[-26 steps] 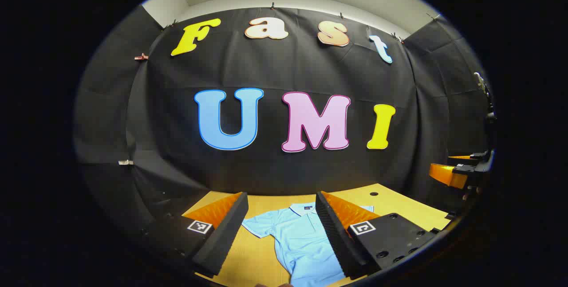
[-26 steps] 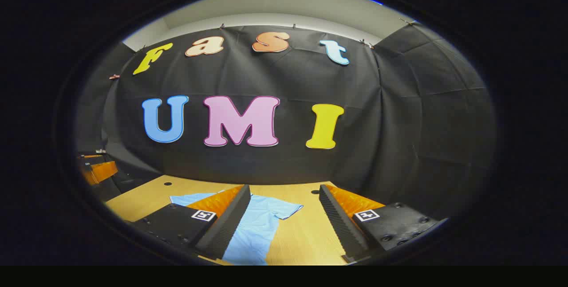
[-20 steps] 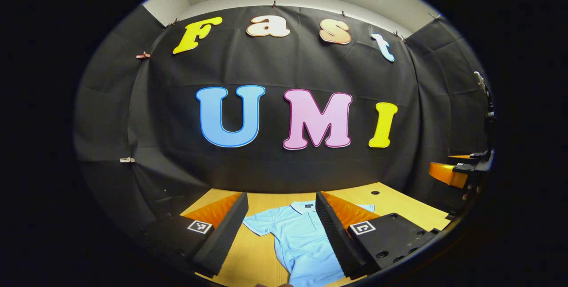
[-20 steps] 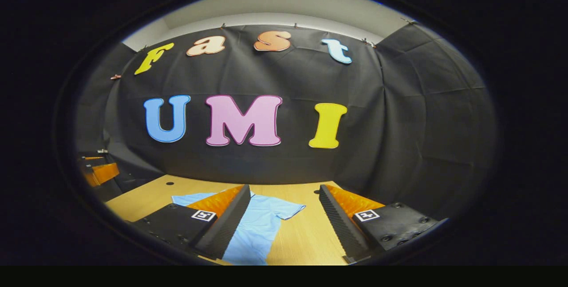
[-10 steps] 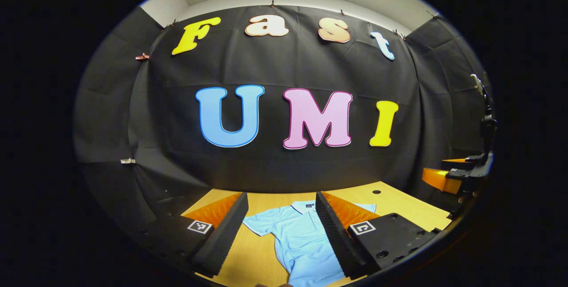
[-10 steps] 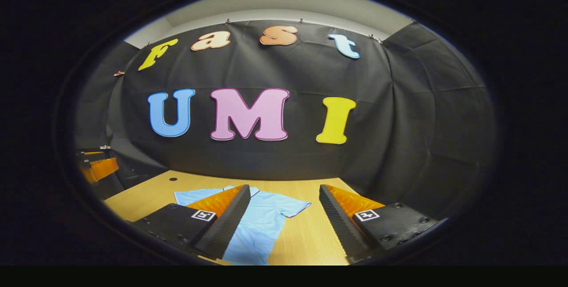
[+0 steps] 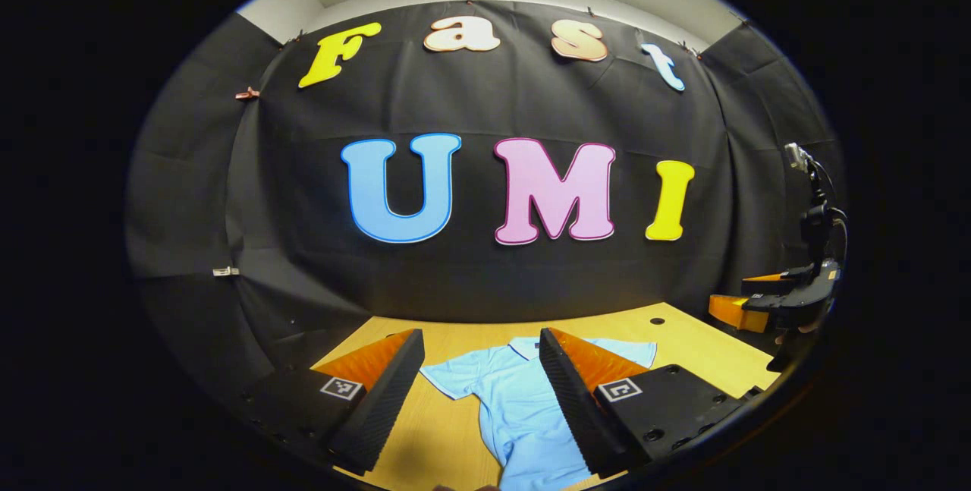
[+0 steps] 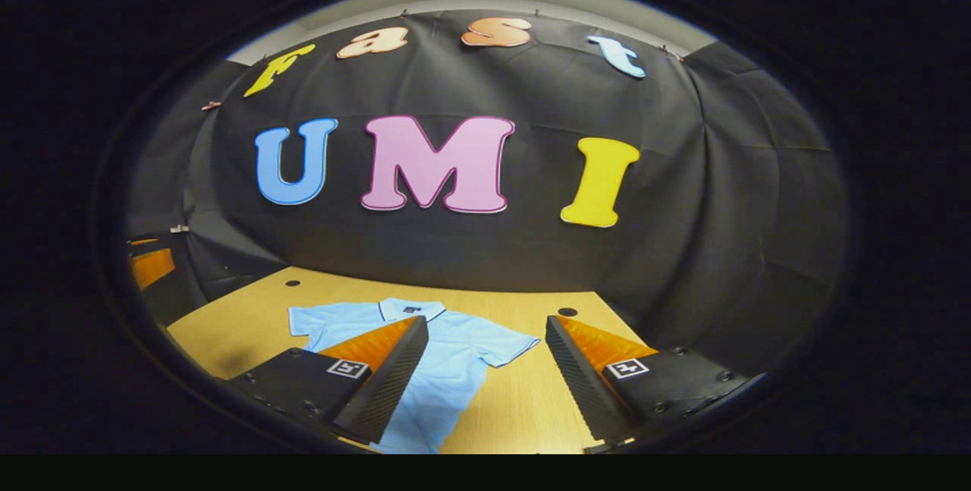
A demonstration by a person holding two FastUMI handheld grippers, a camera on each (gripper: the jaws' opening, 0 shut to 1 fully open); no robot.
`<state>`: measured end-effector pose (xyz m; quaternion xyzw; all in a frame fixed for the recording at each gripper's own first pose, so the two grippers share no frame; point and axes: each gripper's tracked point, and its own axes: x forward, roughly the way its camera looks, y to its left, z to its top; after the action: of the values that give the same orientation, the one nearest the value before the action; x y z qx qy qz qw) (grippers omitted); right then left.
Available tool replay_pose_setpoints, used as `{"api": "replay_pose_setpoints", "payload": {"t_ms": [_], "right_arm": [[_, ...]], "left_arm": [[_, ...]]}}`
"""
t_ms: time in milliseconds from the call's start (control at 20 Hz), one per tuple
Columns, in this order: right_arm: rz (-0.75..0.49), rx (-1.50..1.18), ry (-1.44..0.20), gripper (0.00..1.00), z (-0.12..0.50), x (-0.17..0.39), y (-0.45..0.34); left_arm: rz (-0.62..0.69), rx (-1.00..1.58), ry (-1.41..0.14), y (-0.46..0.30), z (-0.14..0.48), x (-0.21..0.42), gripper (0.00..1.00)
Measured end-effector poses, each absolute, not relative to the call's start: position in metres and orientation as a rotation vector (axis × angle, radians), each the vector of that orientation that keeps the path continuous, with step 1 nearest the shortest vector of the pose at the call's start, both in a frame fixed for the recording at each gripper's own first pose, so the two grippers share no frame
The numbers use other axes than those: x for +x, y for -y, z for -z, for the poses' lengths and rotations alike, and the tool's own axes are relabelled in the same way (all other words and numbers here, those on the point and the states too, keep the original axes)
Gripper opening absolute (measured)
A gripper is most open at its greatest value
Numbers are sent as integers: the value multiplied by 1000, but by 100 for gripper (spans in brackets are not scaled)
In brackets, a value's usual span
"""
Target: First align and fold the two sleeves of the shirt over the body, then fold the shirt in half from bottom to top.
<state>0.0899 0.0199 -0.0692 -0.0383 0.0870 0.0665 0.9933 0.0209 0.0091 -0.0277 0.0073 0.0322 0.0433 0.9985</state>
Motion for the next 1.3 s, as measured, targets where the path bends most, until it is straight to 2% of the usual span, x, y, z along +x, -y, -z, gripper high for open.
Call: {"api": "replay_pose_setpoints", "payload": {"t_ms": [500, 700, 750, 950, 1300], "right_arm": [[-154, -114, -372, 98, 152, 208, -1], [-127, -125, -460, 95, 196, 256, 18], [-121, -116, -484, 97, 206, 265, 21], [-86, -101, -582, 95, 250, 295, 35], [-29, -35, -745, 98, 323, 334, 58]], "left_arm": [[-250, -16, -198, -39, 81, 48, 97], [-300, -18, -238, -43, 94, 63, 97], [-309, -16, -250, -43, 97, 65, 97], [-323, 1, -288, -43, 107, 72, 97], [-315, -5, -322, -36, 115, 94, 97]]}}
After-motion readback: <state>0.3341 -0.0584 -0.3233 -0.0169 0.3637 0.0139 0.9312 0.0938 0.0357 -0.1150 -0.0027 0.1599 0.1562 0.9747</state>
